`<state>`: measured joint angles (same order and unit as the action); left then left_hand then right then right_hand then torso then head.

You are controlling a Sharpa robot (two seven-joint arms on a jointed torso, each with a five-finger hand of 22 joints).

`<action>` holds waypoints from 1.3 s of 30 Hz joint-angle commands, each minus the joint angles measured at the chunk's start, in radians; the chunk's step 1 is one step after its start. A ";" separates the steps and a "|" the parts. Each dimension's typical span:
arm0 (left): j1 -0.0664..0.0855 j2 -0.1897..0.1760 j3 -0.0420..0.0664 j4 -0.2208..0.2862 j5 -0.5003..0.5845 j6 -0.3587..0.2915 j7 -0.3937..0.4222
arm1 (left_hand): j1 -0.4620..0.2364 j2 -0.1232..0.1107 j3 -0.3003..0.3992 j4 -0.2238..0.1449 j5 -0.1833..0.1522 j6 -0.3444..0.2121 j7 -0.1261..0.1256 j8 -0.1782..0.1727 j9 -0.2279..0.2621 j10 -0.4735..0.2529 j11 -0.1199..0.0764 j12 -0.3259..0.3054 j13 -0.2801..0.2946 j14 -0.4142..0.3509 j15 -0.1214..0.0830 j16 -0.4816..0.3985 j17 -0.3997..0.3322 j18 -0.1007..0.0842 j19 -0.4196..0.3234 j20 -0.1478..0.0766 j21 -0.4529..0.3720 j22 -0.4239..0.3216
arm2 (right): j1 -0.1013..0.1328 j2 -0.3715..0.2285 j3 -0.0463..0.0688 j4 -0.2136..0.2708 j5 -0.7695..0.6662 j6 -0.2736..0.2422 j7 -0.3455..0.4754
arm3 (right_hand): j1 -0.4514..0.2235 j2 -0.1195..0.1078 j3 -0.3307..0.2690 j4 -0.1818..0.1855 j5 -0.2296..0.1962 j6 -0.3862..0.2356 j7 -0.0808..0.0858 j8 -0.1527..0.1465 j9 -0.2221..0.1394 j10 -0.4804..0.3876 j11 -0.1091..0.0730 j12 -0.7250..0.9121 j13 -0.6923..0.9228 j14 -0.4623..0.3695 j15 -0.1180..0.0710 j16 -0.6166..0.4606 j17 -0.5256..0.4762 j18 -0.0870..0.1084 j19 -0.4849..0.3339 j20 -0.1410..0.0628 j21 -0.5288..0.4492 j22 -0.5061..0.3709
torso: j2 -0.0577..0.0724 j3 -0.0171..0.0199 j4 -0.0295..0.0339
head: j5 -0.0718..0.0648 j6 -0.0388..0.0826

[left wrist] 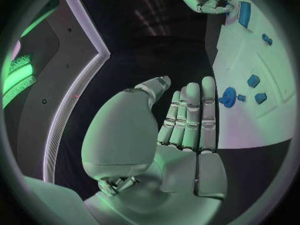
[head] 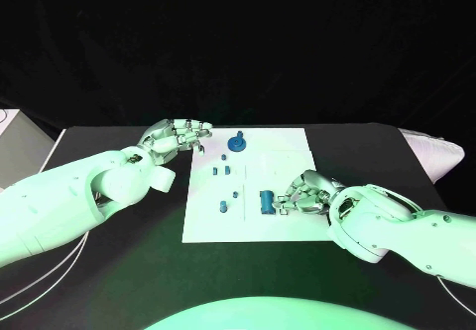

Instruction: Assemble the parts on the task board

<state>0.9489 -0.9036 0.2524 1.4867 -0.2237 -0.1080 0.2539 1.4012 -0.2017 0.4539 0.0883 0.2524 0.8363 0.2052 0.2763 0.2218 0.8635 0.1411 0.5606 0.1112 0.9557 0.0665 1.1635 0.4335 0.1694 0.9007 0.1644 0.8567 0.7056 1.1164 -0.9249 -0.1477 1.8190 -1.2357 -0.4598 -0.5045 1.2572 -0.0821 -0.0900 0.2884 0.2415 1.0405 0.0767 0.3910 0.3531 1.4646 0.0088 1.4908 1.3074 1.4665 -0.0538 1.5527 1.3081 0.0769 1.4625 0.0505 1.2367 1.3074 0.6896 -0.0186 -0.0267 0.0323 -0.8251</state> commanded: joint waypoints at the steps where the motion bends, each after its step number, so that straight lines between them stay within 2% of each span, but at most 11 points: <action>1: -0.001 -0.001 0.001 0.003 0.005 0.015 0.007 | -0.004 0.008 -0.001 0.004 -0.003 -0.007 -0.001 0.004 -0.001 -0.005 0.001 0.006 0.002 0.002 0.005 0.005 0.001 0.014 0.005 0.001 -0.004 -0.001 | -0.001 -0.025 0.000 0.005 0.003 -0.035 0.064 | 0.019 -0.003 0.006 0.000 0.006 -0.007 0.001 0.001 -0.002 0.055 -0.006 -0.006 0.193 0.096 -0.008 0.006 0.220 -0.013 0.014 -0.005 -0.007 0.114 | -0.001 -0.0003 0.0006 | -0.002 -0.001; 5: -0.002 -0.002 0.001 0.003 0.005 0.013 0.008 | -0.002 0.009 -0.001 0.005 -0.003 -0.007 -0.001 0.005 -0.001 -0.007 0.001 0.008 0.002 0.001 0.004 0.006 0.001 0.015 0.006 0.001 -0.006 -0.002 | -0.001 -0.069 0.001 0.008 0.042 -0.063 0.114 | 0.071 0.000 0.021 -0.003 0.004 -0.007 0.001 0.000 -0.006 0.055 -0.007 -0.006 0.194 0.096 -0.008 0.005 0.220 -0.013 0.014 -0.005 -0.009 0.115 | 0.000 -0.0007 0.0002 | -0.003 0.001; 6: -0.002 -0.002 0.001 0.003 0.005 0.012 0.008 | -0.002 0.009 -0.001 0.005 -0.003 -0.007 -0.001 0.005 -0.001 -0.007 0.001 0.008 0.002 0.001 0.004 0.006 0.001 0.015 0.006 0.001 -0.006 -0.002 | -0.001 -0.080 0.001 0.005 0.054 -0.069 0.124 | 0.102 0.004 0.037 -0.004 -0.023 -0.011 0.001 -0.003 -0.009 0.057 -0.007 -0.003 0.196 0.095 -0.008 0.005 0.218 -0.012 0.013 -0.006 -0.013 0.114 | -0.001 -0.0005 -0.0002 | -0.003 0.000; 8: -0.003 -0.003 0.001 0.003 0.005 0.012 0.008 | -0.002 0.009 -0.001 0.005 -0.003 -0.007 -0.001 0.005 -0.001 -0.007 0.001 0.008 0.002 0.001 0.004 0.006 0.001 0.015 0.006 0.001 -0.006 -0.002 | -0.001 -0.096 0.002 0.000 0.068 -0.076 0.136 | 0.119 0.007 0.049 -0.003 -0.028 -0.010 0.001 -0.004 -0.010 0.057 -0.006 -0.004 0.196 0.095 -0.008 0.005 0.219 -0.012 0.013 -0.006 -0.012 0.115 | 0.000 0.0006 -0.0015 | -0.004 0.002; 14: -0.005 -0.004 0.001 0.004 0.005 0.012 0.009 | -0.002 0.009 -0.001 0.005 -0.003 -0.007 -0.001 0.005 -0.001 -0.007 0.001 0.008 0.002 0.001 0.004 0.006 0.001 0.015 0.006 0.001 -0.006 -0.002 | -0.001 -0.148 0.003 -0.022 0.086 -0.080 0.154 | 0.130 0.004 0.059 0.000 -0.020 -0.020 0.006 -0.014 -0.016 0.056 -0.003 -0.005 0.196 0.096 -0.006 0.005 0.220 -0.013 0.014 -0.005 -0.010 0.117 | 0.000 0.0013 -0.0014 | -0.010 0.003; 21: -0.007 -0.004 0.001 0.004 0.005 0.012 0.010 | -0.001 0.010 -0.001 0.006 -0.003 -0.007 -0.002 0.005 -0.001 -0.007 0.000 0.009 0.002 0.000 0.004 0.006 0.001 0.015 0.007 0.001 -0.007 -0.003 | 0.000 -0.188 0.003 -0.053 0.040 -0.051 0.131 | 0.121 -0.007 0.058 0.003 -0.028 -0.022 0.011 -0.021 -0.021 0.056 0.001 -0.006 0.196 0.096 -0.003 0.006 0.223 -0.014 0.016 -0.002 -0.006 0.120 | 0.000 -0.0001 -0.0008 | -0.022 0.003; 25: -0.008 -0.003 0.001 0.004 0.005 0.012 0.010 | -0.001 0.010 -0.001 0.006 -0.003 -0.007 -0.002 0.005 -0.001 -0.007 0.000 0.009 0.002 0.000 0.004 0.006 0.001 0.015 0.007 0.001 -0.007 -0.003 | 0.001 -0.198 0.003 -0.065 0.018 -0.036 0.112 | 0.115 -0.013 0.057 0.003 -0.031 -0.018 0.011 -0.022 -0.022 0.056 0.002 -0.005 0.196 0.097 -0.002 0.007 0.224 -0.015 0.017 -0.002 -0.002 0.122 | 0.000 -0.0005 0.0004 | -0.024 0.002; 32: -0.008 -0.001 0.001 0.002 0.005 0.014 0.010 | -0.001 0.010 -0.001 0.006 -0.003 -0.007 -0.002 0.005 -0.001 -0.007 0.000 0.009 0.002 0.000 0.004 0.006 0.001 0.015 0.007 0.001 -0.007 -0.003 | -0.001 -0.188 0.003 -0.069 -0.012 -0.012 0.079 | 0.095 -0.025 0.057 0.005 -0.035 -0.004 0.009 -0.020 -0.023 0.059 0.000 -0.002 0.199 0.097 -0.002 0.008 0.228 -0.016 0.019 0.000 0.003 0.126 | 0.000 -0.0008 0.0007 | -0.024 0.000; 39: -0.009 -0.001 0.001 0.000 0.005 0.014 0.010 | -0.002 0.010 -0.001 0.007 -0.003 -0.007 -0.002 0.006 -0.001 -0.007 0.000 0.010 0.002 0.000 0.004 0.007 0.001 0.015 0.007 0.001 -0.007 -0.003 | -0.011 -0.172 0.002 -0.061 -0.026 0.019 0.045 | 0.044 -0.041 0.060 0.007 -0.027 0.008 0.005 -0.018 -0.025 0.061 -0.002 0.000 0.202 0.097 -0.004 0.008 0.228 -0.016 0.020 -0.001 0.003 0.128 | 0.000 -0.0023 0.0018 | -0.025 -0.003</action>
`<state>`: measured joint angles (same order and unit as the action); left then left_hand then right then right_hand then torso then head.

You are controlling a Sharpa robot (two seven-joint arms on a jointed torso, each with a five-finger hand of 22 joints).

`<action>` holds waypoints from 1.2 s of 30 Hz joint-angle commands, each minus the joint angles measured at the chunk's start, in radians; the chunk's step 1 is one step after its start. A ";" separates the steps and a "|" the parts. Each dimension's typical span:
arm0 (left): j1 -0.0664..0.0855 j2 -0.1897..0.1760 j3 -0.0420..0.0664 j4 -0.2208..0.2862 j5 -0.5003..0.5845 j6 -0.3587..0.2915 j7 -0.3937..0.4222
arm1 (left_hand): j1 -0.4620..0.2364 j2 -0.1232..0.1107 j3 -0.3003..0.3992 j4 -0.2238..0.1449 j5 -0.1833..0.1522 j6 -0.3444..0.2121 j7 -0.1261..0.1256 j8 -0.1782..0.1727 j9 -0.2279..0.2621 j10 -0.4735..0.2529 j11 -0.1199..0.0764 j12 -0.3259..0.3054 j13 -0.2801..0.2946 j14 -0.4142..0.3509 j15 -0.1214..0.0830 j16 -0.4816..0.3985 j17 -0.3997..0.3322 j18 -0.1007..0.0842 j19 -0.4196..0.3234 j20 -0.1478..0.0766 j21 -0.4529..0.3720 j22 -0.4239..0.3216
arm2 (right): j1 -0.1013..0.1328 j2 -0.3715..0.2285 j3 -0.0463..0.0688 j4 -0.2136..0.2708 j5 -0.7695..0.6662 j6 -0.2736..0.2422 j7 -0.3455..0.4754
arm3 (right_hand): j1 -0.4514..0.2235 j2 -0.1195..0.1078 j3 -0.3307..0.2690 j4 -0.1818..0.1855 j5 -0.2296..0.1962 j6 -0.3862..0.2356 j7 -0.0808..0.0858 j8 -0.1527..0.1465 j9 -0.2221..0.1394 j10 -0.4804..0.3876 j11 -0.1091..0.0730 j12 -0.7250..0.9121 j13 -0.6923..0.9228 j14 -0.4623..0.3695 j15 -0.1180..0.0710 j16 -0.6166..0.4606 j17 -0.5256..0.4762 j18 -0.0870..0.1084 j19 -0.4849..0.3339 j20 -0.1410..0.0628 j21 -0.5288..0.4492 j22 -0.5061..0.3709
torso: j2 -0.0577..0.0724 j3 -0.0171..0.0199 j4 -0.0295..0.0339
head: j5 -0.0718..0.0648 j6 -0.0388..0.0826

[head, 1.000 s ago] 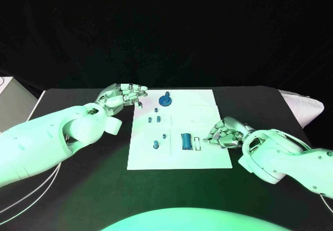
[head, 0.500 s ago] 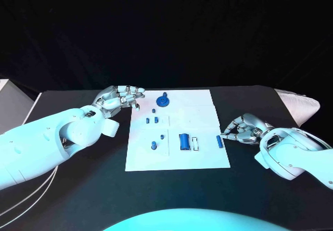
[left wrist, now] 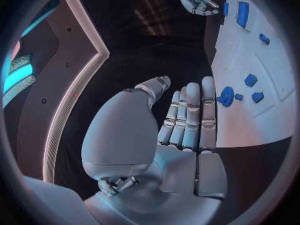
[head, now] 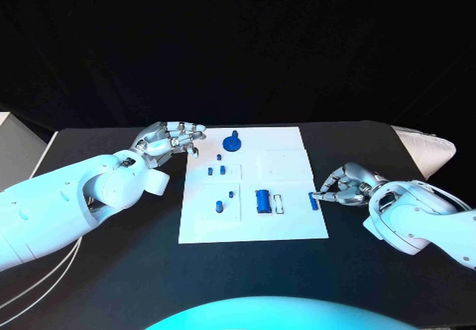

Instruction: Assemble the parts on the task board

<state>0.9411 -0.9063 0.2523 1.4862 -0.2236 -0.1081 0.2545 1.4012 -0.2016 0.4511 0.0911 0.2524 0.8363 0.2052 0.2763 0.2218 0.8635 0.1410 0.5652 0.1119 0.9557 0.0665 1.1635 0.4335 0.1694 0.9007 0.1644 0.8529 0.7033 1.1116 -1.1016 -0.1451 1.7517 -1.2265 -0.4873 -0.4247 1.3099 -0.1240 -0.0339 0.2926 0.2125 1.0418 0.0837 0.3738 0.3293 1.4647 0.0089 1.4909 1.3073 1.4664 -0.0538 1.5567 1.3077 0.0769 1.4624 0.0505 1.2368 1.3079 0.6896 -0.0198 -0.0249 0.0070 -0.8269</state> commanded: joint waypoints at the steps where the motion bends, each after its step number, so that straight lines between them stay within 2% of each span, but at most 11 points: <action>1: -0.001 0.002 0.001 0.001 0.005 0.014 0.009 | -0.002 0.010 0.001 0.004 -0.003 -0.007 -0.002 0.006 -0.001 -0.007 0.000 0.006 0.002 0.000 0.004 0.007 0.001 0.015 0.007 0.001 -0.003 -0.001 | -0.009 0.007 0.000 0.008 -0.037 0.049 -0.038 | -0.016 -0.002 0.004 0.002 0.002 0.008 -0.003 -0.001 -0.001 0.061 -0.003 0.000 0.202 0.097 -0.004 0.004 0.228 -0.016 0.020 -0.001 0.002 0.128 | 0.000 -0.0013 -0.0001 | 0.000 -0.002; 13: -0.001 0.001 0.001 0.001 0.005 0.014 0.009 | -0.002 0.010 0.001 0.004 -0.003 -0.007 -0.002 0.006 -0.001 -0.007 0.000 0.006 0.002 0.000 0.004 0.007 0.001 0.015 0.007 0.001 -0.003 -0.001 | -0.022 0.030 -0.001 -0.002 -0.068 0.073 -0.069 | -0.023 -0.012 0.008 0.001 -0.004 0.018 -0.007 0.005 0.001 0.062 -0.006 0.002 0.204 0.097 -0.006 0.004 0.228 -0.016 0.020 -0.003 0.003 0.129 | 0.000 0.0002 -0.0003 | 0.002 -0.005; 27: -0.002 0.000 0.001 0.001 0.005 0.014 0.009 | -0.002 0.010 0.001 0.004 -0.003 -0.007 -0.002 0.006 -0.001 -0.007 0.000 0.006 0.002 0.000 0.004 0.007 0.001 0.015 0.007 0.001 -0.003 -0.001 | -0.036 0.079 -0.001 -0.044 -0.127 0.084 -0.094 | -0.008 -0.013 0.021 -0.001 -0.005 0.022 -0.011 0.010 0.003 0.062 -0.010 0.001 0.204 0.097 -0.010 0.003 0.228 -0.016 0.021 -0.005 0.003 0.130 | 0.001 0.0008 -0.0006 | 0.003 -0.006; 29: -0.002 0.000 0.001 0.001 0.005 0.014 0.009 | -0.002 0.010 0.001 0.004 -0.003 -0.007 -0.002 0.006 -0.001 -0.007 0.000 0.006 0.002 0.000 0.004 0.007 0.001 0.015 0.007 0.001 -0.003 -0.001 | -0.038 0.084 -0.001 -0.048 -0.131 0.085 -0.096 | 0.012 -0.011 0.035 -0.002 -0.001 0.022 -0.012 0.010 0.002 0.063 -0.011 0.001 0.204 0.097 -0.011 0.003 0.228 -0.016 0.021 -0.007 0.003 0.131 | 0.001 0.0012 -0.0003 | 0.004 -0.007; 31: -0.002 0.000 0.001 0.001 0.005 0.014 0.009 | -0.002 0.010 0.001 0.005 -0.003 -0.007 -0.002 0.006 -0.001 -0.008 0.000 0.006 0.002 0.000 0.004 0.007 0.001 0.015 0.007 0.001 -0.004 -0.001 | -0.040 0.089 -0.001 -0.051 -0.137 0.085 -0.100 | 0.071 0.003 0.072 -0.013 0.027 0.020 -0.017 0.010 0.001 0.062 -0.016 0.000 0.204 0.097 -0.015 0.003 0.228 -0.016 0.021 -0.010 0.003 0.132 | 0.001 0.0009 0.0001 | 0.004 -0.008; 32: -0.002 0.000 0.001 0.001 0.005 0.014 0.009 | -0.002 0.010 0.001 0.007 -0.003 -0.007 -0.002 0.006 -0.002 -0.009 0.000 0.008 0.002 0.000 0.004 0.007 0.001 0.015 0.008 0.001 -0.005 -0.002 | -0.041 0.090 -0.002 -0.052 -0.139 0.084 -0.101 | 0.076 0.004 0.076 -0.014 0.027 0.020 -0.017 0.010 0.001 0.062 -0.016 0.000 0.204 0.097 -0.016 0.003 0.228 -0.016 0.021 -0.010 0.003 0.132 | 0.001 0.0009 0.0001 | 0.004 -0.007; 33: -0.002 0.000 0.001 0.001 0.005 0.014 0.009 | -0.002 0.010 0.001 0.007 -0.003 -0.007 -0.002 0.006 -0.002 -0.009 0.000 0.008 0.002 0.000 0.004 0.007 0.001 0.015 0.008 0.001 -0.005 -0.002 | -0.041 0.092 -0.002 -0.052 -0.141 0.083 -0.103 | 0.117 0.011 0.109 -0.022 0.016 0.020 -0.020 0.009 0.000 0.062 -0.019 0.001 0.205 0.097 -0.019 0.003 0.227 -0.016 0.022 -0.013 0.004 0.133 | 0.001 0.0008 -0.0001 | 0.004 -0.008; 34: -0.002 0.000 0.001 0.001 0.005 0.014 0.009 | -0.002 0.010 0.001 0.007 -0.003 -0.007 -0.002 0.006 -0.002 -0.009 0.000 0.008 0.002 0.000 0.004 0.007 0.001 0.015 0.008 0.001 -0.005 -0.002 | -0.042 0.093 -0.002 -0.052 -0.143 0.081 -0.105 | 0.138 0.002 0.155 -0.012 0.012 0.023 -0.019 0.008 -0.002 0.062 -0.018 0.000 0.206 0.097 -0.019 0.003 0.228 -0.017 0.022 -0.015 0.005 0.135 | 0.000 0.0003 -0.0003 | 0.004 -0.008; 36: -0.002 -0.001 0.001 0.001 0.005 0.014 0.009 | -0.002 0.010 0.001 0.007 -0.003 -0.007 -0.002 0.006 -0.002 -0.009 0.000 0.008 0.002 0.000 0.004 0.007 0.001 0.015 0.008 0.001 -0.005 -0.002 | -0.042 0.095 -0.002 -0.052 -0.145 0.079 -0.108 | 0.160 -0.006 0.203 -0.013 0.043 0.025 -0.020 0.008 -0.004 0.063 -0.020 0.000 0.206 0.097 -0.020 0.003 0.229 -0.017 0.023 -0.017 0.004 0.136 | -0.001 -0.0002 -0.0011 | 0.004 -0.008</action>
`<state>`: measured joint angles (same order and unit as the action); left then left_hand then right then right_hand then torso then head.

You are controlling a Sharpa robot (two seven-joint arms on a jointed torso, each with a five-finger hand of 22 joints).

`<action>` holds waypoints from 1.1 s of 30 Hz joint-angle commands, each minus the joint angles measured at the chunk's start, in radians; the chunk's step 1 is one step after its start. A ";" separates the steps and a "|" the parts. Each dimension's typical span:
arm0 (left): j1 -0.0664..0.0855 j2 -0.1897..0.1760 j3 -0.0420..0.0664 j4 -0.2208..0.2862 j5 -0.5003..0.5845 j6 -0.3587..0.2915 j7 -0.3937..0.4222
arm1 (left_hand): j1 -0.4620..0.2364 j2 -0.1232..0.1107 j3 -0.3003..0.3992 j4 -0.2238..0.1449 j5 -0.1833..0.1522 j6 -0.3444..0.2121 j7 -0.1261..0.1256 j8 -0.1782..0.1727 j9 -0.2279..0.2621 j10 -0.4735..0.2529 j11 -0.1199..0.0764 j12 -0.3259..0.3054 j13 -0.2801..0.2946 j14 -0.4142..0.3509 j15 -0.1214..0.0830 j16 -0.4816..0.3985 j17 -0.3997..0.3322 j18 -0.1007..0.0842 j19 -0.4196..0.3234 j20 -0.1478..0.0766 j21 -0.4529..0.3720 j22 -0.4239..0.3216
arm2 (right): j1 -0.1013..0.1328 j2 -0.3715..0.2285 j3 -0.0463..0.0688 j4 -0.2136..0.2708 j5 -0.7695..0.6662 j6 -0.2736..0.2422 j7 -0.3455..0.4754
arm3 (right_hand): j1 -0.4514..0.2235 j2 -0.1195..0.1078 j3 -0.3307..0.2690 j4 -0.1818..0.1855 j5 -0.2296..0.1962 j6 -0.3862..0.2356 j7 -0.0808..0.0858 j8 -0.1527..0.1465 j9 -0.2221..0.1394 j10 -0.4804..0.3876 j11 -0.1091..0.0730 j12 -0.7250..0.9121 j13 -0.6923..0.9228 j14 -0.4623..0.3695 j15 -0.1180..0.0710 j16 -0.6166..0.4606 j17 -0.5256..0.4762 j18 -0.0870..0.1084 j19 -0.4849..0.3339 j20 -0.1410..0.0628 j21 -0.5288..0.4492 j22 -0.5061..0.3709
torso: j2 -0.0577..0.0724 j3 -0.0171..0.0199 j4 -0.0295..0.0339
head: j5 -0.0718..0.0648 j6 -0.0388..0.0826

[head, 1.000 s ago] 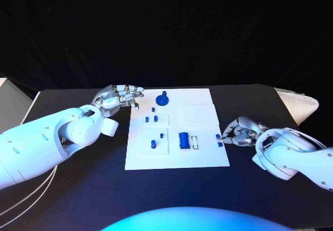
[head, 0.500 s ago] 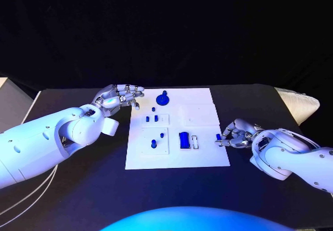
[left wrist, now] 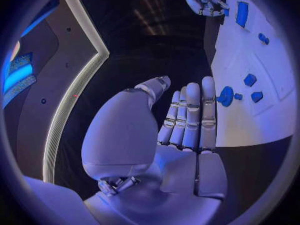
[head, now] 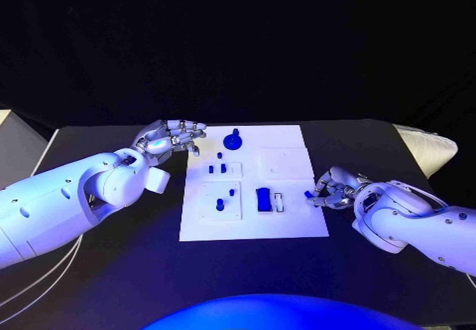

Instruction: Assemble the parts on the task board

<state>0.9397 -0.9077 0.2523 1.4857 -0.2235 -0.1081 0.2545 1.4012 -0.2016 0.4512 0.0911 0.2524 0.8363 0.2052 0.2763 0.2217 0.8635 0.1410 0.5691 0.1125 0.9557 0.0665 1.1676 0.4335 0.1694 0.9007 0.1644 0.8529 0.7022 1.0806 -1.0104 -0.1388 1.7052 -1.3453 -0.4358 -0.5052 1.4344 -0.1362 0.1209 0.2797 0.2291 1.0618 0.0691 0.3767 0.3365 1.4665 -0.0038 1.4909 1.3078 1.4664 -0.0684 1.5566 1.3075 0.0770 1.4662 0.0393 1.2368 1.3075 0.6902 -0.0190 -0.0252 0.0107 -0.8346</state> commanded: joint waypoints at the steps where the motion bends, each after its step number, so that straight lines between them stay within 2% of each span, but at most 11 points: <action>1: -0.001 0.001 0.001 0.002 0.005 0.014 0.009 | -0.002 0.010 0.000 0.007 -0.003 -0.007 -0.002 0.006 -0.002 -0.009 0.000 0.004 0.001 0.000 0.004 0.003 0.001 0.015 0.008 0.001 -0.005 -0.001 | -0.012 0.004 -0.008 -0.005 -0.027 0.026 -0.028 | 0.050 -0.002 0.088 -0.004 0.041 0.007 -0.004 0.007 -0.010 0.061 -0.008 0.001 0.206 0.097 -0.006 0.004 0.229 -0.017 0.020 -0.007 0.004 0.138 | -0.001 -0.0009 -0.0008 | 0.001 -0.001; 4: -0.001 0.001 0.001 0.002 0.005 0.014 0.009 | -0.002 0.010 0.000 0.007 -0.003 -0.007 -0.002 0.006 -0.002 -0.009 0.000 0.004 0.001 0.000 0.004 0.003 0.001 0.015 0.008 0.001 -0.005 -0.001 | -0.012 0.004 -0.008 -0.001 -0.028 0.020 -0.029 | 0.063 -0.034 0.182 -0.023 0.123 0.011 -0.004 0.017 -0.004 0.062 -0.008 0.001 0.208 0.097 -0.006 0.004 0.229 -0.017 0.020 -0.008 0.004 0.141 | -0.001 -0.0007 -0.0002 | 0.000 0.000; 5: -0.001 0.001 0.001 0.002 0.005 0.014 0.009 | -0.002 0.010 0.000 0.007 -0.003 -0.007 -0.002 0.006 -0.002 -0.009 0.000 0.004 0.001 0.000 0.004 0.003 0.001 0.015 0.008 0.001 -0.005 -0.001 | -0.012 0.004 -0.008 0.000 -0.027 0.017 -0.028 | 0.062 -0.040 0.196 -0.027 0.130 0.010 -0.005 0.020 -0.002 0.062 -0.008 0.001 0.208 0.097 -0.006 0.004 0.229 -0.018 0.020 -0.007 0.005 0.142 | -0.001 -0.0006 -0.0001 | 0.000 0.000; 8: -0.001 0.000 0.001 0.002 0.005 0.014 0.009 | -0.002 0.010 0.000 0.008 -0.003 -0.007 -0.002 0.006 -0.002 -0.009 0.000 0.004 0.001 0.000 0.004 0.004 0.001 0.015 0.008 0.001 -0.006 -0.001 | -0.013 0.002 -0.008 0.008 -0.013 0.002 -0.026 | 0.018 -0.071 0.289 -0.052 0.149 0.003 -0.004 0.042 0.015 0.066 -0.008 0.006 0.212 0.097 -0.005 0.004 0.230 -0.018 0.022 -0.006 0.006 0.147 | -0.001 -0.0005 -0.0001 | 0.000 0.000; 11: -0.001 0.000 0.001 0.002 0.005 0.014 0.009 | -0.002 0.010 0.000 0.008 -0.003 -0.007 -0.002 0.006 -0.002 -0.009 0.000 0.004 0.001 0.000 0.004 0.004 0.001 0.015 0.008 0.001 -0.006 -0.001 | -0.013 -0.001 -0.008 0.017 0.010 -0.016 -0.022 | -0.007 -0.077 0.314 -0.058 0.154 -0.002 -0.005 0.049 0.021 0.068 -0.008 0.008 0.214 0.098 -0.006 0.004 0.232 -0.018 0.022 -0.006 0.007 0.149 | -0.001 -0.0011 -0.0001 | -0.001 0.001; 17: -0.001 0.000 0.001 0.003 0.005 0.013 0.009 | -0.002 0.010 0.000 0.008 -0.003 -0.007 -0.002 0.006 -0.002 -0.009 0.000 0.004 0.001 0.000 0.004 0.004 0.001 0.015 0.008 0.001 -0.006 -0.001 | -0.010 -0.013 -0.007 0.056 0.076 -0.057 -0.003 | -0.063 -0.090 0.337 -0.054 0.142 -0.005 -0.009 0.057 0.028 0.073 -0.011 0.017 0.221 0.099 -0.008 0.006 0.237 -0.019 0.025 -0.007 0.012 0.153 | -0.001 -0.0015 -0.0003 | 0.000 0.001; 22: -0.001 0.000 0.001 0.003 0.005 0.013 0.009 | -0.002 0.010 0.000 0.008 -0.003 -0.007 -0.002 0.006 -0.002 -0.009 0.000 0.004 0.001 0.000 0.004 0.004 0.001 0.015 0.008 0.001 -0.006 -0.001 | 0.007 -0.018 -0.006 0.096 0.123 -0.084 0.015 | -0.083 -0.092 0.344 -0.050 0.132 -0.004 -0.011 0.061 0.030 0.077 -0.012 0.025 0.227 0.099 -0.009 0.007 0.239 -0.020 0.026 -0.008 0.016 0.155 | -0.002 -0.0016 -0.0001 | 0.000 0.001; 28: -0.001 -0.001 0.001 0.004 0.005 0.013 0.009 | -0.002 0.010 0.000 0.008 -0.003 -0.007 -0.002 0.006 -0.002 -0.009 0.000 0.004 0.001 0.000 0.004 0.004 0.001 0.015 0.008 0.001 -0.006 -0.001 | 0.017 -0.010 -0.006 0.124 0.171 -0.093 0.029 | -0.109 -0.092 0.347 -0.045 0.120 -0.004 -0.013 0.064 0.032 0.078 -0.014 0.027 0.228 0.100 -0.010 0.007 0.241 -0.020 0.027 -0.010 0.016 0.156 | 0.000 -0.0014 0.0007 | 0.001 -0.001; 33: -0.001 -0.002 0.001 0.005 0.005 0.012 0.008 | -0.002 0.010 0.000 0.008 -0.003 -0.007 -0.002 0.006 -0.002 -0.009 0.000 0.004 0.001 0.000 0.004 0.004 0.001 0.015 0.008 0.001 -0.006 -0.001 | 0.019 0.006 -0.006 0.126 0.188 -0.088 0.030 | -0.139 -0.091 0.340 -0.036 0.111 -0.003 -0.013 0.067 0.034 0.081 -0.014 0.031 0.231 0.100 -0.011 0.007 0.240 -0.020 0.027 -0.010 0.013 0.156 | -0.001 -0.0016 -0.0003 | 0.002 0.000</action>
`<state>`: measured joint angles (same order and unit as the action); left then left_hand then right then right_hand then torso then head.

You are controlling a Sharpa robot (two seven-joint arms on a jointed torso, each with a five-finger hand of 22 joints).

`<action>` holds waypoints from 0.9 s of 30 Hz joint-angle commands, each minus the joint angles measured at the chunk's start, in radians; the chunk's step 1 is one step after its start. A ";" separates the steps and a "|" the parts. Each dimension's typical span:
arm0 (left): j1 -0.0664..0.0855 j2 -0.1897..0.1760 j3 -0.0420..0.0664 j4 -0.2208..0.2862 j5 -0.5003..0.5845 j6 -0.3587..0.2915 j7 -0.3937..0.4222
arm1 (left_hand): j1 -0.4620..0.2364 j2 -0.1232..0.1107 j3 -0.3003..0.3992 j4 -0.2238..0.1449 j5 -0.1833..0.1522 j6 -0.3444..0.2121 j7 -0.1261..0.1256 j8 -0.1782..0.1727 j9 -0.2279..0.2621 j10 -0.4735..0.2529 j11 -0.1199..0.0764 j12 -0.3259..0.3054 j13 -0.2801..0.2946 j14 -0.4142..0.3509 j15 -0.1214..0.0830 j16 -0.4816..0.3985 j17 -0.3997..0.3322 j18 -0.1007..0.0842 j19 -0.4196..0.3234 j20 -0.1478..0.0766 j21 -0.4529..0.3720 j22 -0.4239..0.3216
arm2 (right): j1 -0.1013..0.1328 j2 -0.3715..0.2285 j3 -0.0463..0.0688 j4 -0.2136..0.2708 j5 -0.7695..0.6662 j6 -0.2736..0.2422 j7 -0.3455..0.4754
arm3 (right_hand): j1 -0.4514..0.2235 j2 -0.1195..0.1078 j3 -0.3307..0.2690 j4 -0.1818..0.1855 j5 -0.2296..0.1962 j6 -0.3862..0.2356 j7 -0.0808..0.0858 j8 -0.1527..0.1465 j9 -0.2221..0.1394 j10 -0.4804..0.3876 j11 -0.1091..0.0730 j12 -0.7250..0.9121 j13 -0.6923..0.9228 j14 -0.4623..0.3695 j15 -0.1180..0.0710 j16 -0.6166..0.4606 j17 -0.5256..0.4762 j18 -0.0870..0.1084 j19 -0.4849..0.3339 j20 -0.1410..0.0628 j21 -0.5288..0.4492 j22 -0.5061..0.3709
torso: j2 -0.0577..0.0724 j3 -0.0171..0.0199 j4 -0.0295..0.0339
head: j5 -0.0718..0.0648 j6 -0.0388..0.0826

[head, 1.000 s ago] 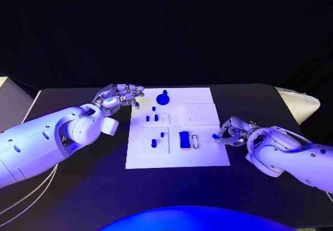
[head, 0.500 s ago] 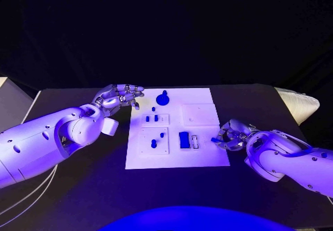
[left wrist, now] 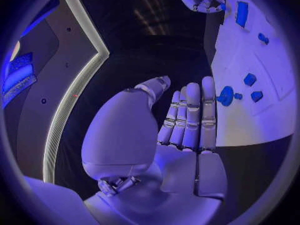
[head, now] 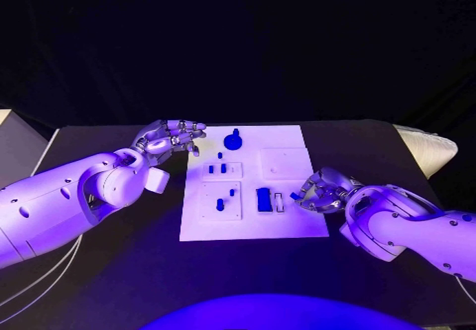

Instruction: Assemble the parts on the task board

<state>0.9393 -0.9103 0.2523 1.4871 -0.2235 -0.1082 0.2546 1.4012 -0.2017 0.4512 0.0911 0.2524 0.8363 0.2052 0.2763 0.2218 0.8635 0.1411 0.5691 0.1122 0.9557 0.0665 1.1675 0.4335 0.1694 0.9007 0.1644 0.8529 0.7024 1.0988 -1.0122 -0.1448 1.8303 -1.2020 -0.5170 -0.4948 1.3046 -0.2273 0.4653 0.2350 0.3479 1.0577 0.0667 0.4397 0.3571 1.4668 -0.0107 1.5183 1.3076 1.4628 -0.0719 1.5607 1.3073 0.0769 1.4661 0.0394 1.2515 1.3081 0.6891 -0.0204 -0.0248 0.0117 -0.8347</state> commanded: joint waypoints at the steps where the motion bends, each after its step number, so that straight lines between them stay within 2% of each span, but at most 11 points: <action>1: 0.000 0.001 0.001 0.004 0.005 0.012 0.008 | -0.002 0.010 0.000 0.008 -0.003 -0.007 -0.002 0.006 -0.002 -0.009 0.000 0.004 0.002 0.000 0.004 0.004 0.001 0.015 0.008 0.001 -0.006 -0.001 | 0.001 0.013 0.000 -0.001 0.048 -0.005 0.019 | -0.018 0.001 -0.007 0.013 -0.013 0.001 -0.011 0.005 0.014 0.081 -0.007 0.004 0.232 0.103 -0.007 0.003 0.241 -0.020 0.027 -0.010 -0.002 0.156 | 0.000 -0.0003 -0.0008 | 0.000 0.000; 6: 0.000 0.001 0.001 0.004 0.005 0.013 0.008 | -0.002 0.010 0.000 0.008 -0.003 -0.007 -0.002 0.006 -0.002 -0.009 0.000 0.004 0.002 0.000 0.004 0.004 0.001 0.015 0.008 0.001 -0.006 -0.001 | 0.000 0.041 0.000 -0.018 0.057 0.011 0.011 | -0.051 0.004 -0.019 0.032 -0.025 0.005 -0.011 0.008 0.015 0.088 -0.007 0.019 0.241 0.103 -0.007 0.003 0.240 -0.020 0.028 -0.011 -0.003 0.157 | 0.000 0.0006 -0.0009 | 0.002 -0.001; 11: 0.000 0.000 0.001 0.005 0.005 0.013 0.008 | -0.002 0.010 0.000 0.008 -0.003 -0.007 -0.002 0.006 -0.002 -0.009 0.000 0.004 0.002 0.000 0.004 0.004 0.001 0.015 0.008 0.001 -0.006 -0.001 | -0.003 0.066 -0.001 -0.036 0.058 0.026 -0.006 | -0.081 0.004 -0.038 0.048 -0.014 0.007 -0.011 0.010 0.015 0.091 -0.007 0.024 0.245 0.104 -0.007 0.003 0.242 -0.020 0.028 -0.011 -0.004 0.158 | 0.001 0.0013 -0.0005 | 0.003 -0.001; 27: 0.000 -0.002 0.001 0.006 0.005 0.015 0.006 | -0.001 0.011 -0.001 0.011 -0.003 -0.007 -0.002 0.008 -0.002 -0.011 0.000 0.007 0.002 -0.001 0.004 0.005 0.001 0.015 0.010 0.001 -0.008 -0.003 | -0.006 0.119 -0.002 -0.077 0.000 0.056 -0.044 | -0.114 0.004 -0.065 0.054 -0.032 0.010 -0.012 0.011 0.015 0.094 -0.008 0.031 0.249 0.104 -0.008 0.005 0.246 -0.021 0.029 -0.011 -0.002 0.160 | 0.001 0.0010 -0.0013 | 0.006 -0.005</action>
<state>0.9393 -0.9122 0.2523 1.4896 -0.2235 -0.1080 0.2542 1.4012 -0.2017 0.4512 0.0968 0.2524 0.8363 0.2052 0.2806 0.2218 0.8560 0.1412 0.5690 0.1130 0.9557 0.0665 1.1675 0.4335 0.1694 0.9016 0.1653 0.8491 0.7008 1.0937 -0.8952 -0.1464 1.7548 -1.1668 -0.4906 -0.5234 1.2011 -0.2226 0.4069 0.2899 0.3198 1.0711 0.0541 0.4493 0.3734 1.4668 -0.0107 1.5456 1.3074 1.4664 -0.0755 1.5606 1.3081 0.0770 1.4662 0.0323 1.2515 1.3078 0.6901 -0.0191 -0.0254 0.0160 -0.8386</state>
